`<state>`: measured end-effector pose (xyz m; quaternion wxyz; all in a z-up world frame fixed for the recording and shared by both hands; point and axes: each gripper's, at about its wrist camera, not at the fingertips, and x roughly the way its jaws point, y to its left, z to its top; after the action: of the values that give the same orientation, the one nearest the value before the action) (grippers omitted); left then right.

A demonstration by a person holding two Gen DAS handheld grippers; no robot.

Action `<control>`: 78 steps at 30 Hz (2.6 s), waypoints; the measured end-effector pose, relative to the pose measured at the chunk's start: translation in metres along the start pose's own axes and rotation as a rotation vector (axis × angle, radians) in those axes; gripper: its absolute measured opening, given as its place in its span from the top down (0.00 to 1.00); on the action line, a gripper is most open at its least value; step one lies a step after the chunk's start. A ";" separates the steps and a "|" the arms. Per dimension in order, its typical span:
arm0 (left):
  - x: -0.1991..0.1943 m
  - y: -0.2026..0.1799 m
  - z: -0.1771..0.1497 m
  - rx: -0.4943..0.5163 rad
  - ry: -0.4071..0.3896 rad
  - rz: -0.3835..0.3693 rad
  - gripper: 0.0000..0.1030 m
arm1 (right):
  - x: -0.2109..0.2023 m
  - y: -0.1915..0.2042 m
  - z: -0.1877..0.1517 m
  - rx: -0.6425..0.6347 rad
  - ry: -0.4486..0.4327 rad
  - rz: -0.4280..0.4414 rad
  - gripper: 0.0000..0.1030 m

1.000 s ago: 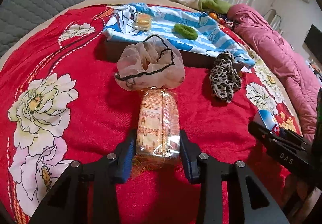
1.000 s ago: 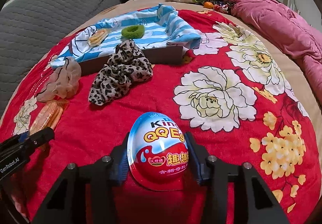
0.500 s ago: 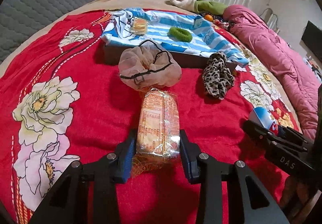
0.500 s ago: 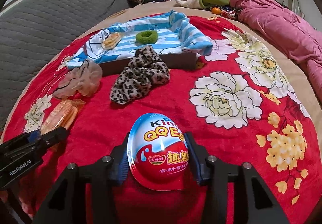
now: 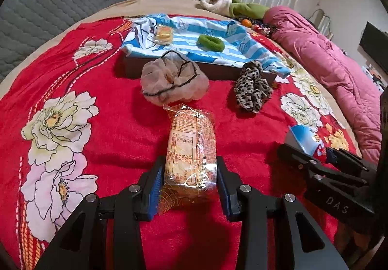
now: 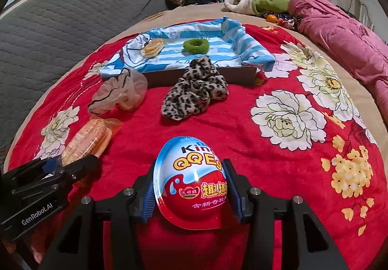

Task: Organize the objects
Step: 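Lift the wafer packet with left tool while right tool lifts the Kinder egg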

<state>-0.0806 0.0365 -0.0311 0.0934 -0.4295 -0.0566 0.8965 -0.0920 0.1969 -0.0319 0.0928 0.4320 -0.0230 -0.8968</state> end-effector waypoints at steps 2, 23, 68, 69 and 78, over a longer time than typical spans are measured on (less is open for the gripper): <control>-0.005 -0.001 -0.001 0.009 -0.011 0.003 0.60 | -0.002 0.003 -0.001 -0.004 -0.004 0.005 0.52; -0.055 -0.001 -0.001 0.011 -0.114 0.018 0.60 | -0.040 0.032 -0.003 -0.054 -0.067 0.004 0.52; -0.152 0.001 0.004 0.003 -0.305 0.008 0.60 | -0.146 0.073 0.004 -0.121 -0.283 -0.018 0.52; -0.153 0.001 0.005 0.003 -0.308 0.009 0.60 | -0.148 0.074 0.005 -0.122 -0.288 -0.019 0.52; -0.156 0.002 0.016 0.008 -0.328 0.007 0.60 | -0.157 0.079 0.014 -0.135 -0.323 -0.015 0.52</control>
<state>0.0031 0.0006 0.0971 0.0815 -0.2770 -0.0661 0.9551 0.0037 0.1484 0.1072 0.1102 0.2751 0.0258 -0.9547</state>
